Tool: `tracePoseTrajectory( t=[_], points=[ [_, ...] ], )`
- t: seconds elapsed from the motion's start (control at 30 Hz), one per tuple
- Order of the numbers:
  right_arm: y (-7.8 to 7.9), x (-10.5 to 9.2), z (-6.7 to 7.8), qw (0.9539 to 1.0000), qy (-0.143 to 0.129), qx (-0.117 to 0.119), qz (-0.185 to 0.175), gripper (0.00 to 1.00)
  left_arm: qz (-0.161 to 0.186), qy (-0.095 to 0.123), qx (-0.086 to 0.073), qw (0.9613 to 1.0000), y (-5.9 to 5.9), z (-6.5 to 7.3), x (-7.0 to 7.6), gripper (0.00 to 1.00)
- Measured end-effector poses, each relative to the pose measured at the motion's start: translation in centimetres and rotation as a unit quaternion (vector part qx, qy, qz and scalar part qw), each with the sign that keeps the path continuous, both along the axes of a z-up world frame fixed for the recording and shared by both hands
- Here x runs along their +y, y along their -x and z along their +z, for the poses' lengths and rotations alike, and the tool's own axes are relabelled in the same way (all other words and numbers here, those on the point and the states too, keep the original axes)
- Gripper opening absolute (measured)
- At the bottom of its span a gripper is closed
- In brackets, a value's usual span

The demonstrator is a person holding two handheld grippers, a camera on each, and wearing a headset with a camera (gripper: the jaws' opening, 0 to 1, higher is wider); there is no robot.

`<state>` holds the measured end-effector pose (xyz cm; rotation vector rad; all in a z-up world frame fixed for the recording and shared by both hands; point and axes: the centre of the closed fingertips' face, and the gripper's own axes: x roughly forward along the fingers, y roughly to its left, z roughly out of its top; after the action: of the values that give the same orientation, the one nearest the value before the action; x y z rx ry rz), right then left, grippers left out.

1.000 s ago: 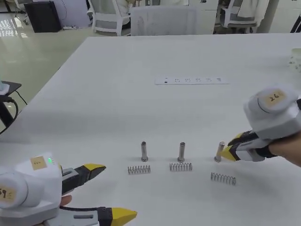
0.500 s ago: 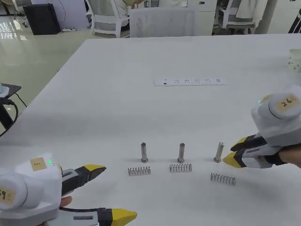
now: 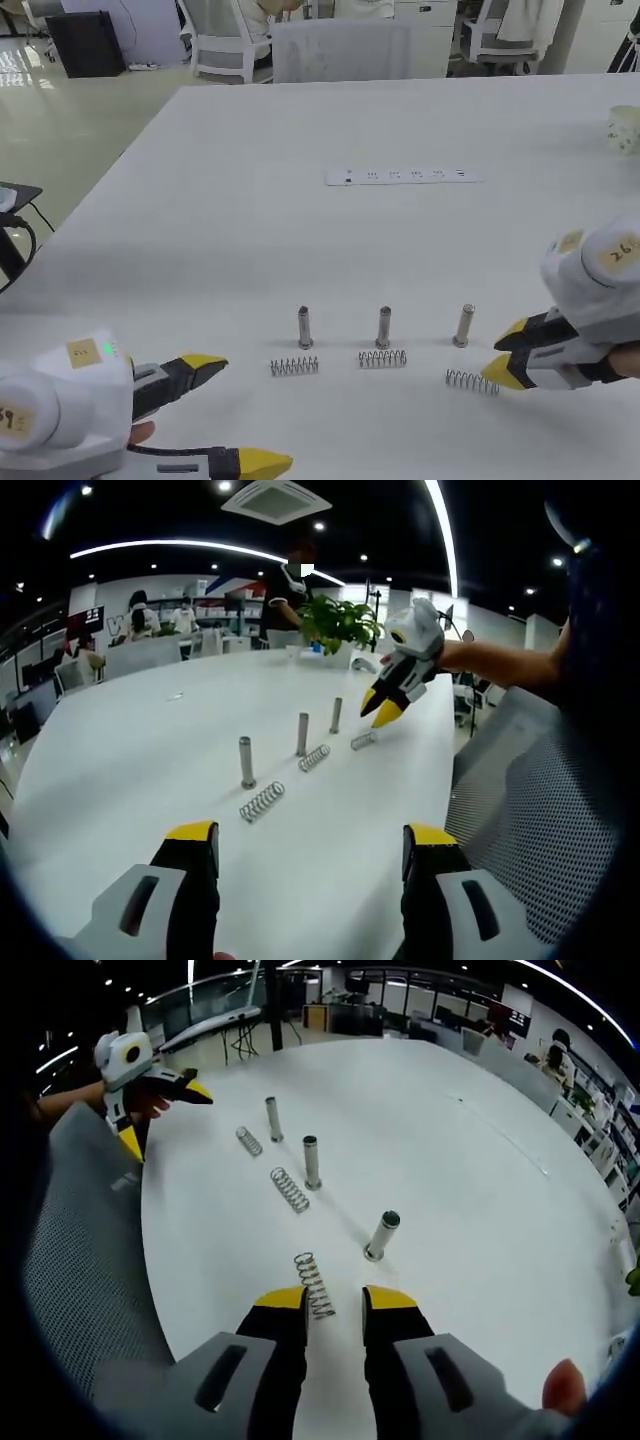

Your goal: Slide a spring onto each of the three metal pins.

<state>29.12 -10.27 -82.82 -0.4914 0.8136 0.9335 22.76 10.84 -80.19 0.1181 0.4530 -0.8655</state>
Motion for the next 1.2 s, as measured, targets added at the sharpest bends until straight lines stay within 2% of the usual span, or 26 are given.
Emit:
tracePoseTrajectory(
  t=[0.23, 0.7, 1.2],
  points=[
    [0.5, 0.2, -0.9, 0.9997, 0.009, 0.009, 0.023, 0.17, 0.001, 0.002, 0.001, 1.0000, 0.0, -0.1, 0.0, 0.70],
    [1.1, 0.0, -2.3, 0.9984, 0.027, 0.026, 0.043, 0.14, 0.001, 0.005, 0.006, 1.0000, 0.0, -0.5, -0.1, 0.68],
    [1.2, 0.0, -2.9, 0.9970, 0.040, 0.033, 0.058, 0.12, -0.001, 0.007, 0.009, 0.9999, 0.1, -0.5, -0.4, 0.67]
  ],
)
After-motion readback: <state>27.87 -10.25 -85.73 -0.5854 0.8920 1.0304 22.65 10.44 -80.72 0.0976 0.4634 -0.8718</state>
